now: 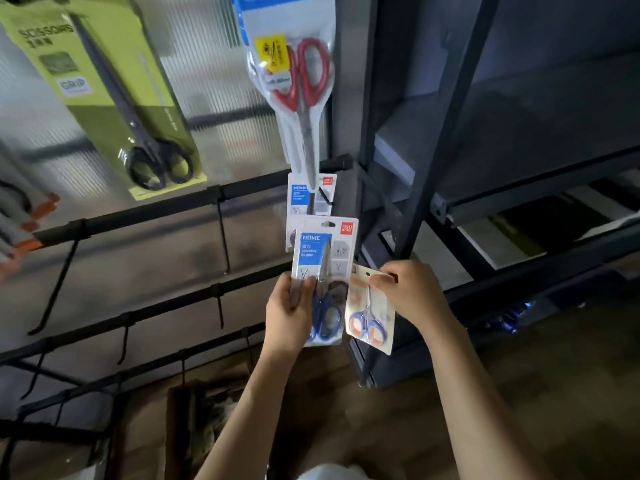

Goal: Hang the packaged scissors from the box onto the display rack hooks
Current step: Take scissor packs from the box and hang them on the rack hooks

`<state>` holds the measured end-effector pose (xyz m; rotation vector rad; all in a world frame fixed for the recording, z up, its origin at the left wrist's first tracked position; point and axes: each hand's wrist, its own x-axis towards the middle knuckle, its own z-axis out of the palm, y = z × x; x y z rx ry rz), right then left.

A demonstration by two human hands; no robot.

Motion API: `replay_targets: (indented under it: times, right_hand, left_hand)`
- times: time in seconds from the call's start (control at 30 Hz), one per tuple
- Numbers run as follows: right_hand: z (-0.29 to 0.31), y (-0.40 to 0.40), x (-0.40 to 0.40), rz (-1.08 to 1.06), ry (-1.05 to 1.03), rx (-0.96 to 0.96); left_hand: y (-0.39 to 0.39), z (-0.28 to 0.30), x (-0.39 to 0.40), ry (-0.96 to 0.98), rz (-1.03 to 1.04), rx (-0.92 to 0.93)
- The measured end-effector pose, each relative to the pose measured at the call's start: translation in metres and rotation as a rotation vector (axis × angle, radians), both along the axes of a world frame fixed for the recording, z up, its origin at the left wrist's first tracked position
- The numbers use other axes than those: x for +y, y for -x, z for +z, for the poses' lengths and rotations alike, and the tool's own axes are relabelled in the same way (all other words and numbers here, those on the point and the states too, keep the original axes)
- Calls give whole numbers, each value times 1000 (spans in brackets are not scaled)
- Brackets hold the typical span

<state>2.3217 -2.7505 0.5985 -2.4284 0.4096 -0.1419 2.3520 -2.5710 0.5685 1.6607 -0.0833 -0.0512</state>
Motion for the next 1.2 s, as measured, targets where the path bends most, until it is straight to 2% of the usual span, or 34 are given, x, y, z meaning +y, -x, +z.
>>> replay_targets:
  times: [0.17,0.57,0.9,1.2]
  right_hand:
    - [-8,-8,-19,24,16,56]
    - [-24,-16,-35,121,83,172]
    - [-32,-17,-36,155,127,195]
    - [-39,-21,-34,153,82,210]
  left_hand:
    - [-20,-4,-27,31,60,52]
    - [-48,-7,-43,-14,104,8]
    - [-52,-22,-45,38,89,24]
    - [-66,-32,-42,-38,118,28]
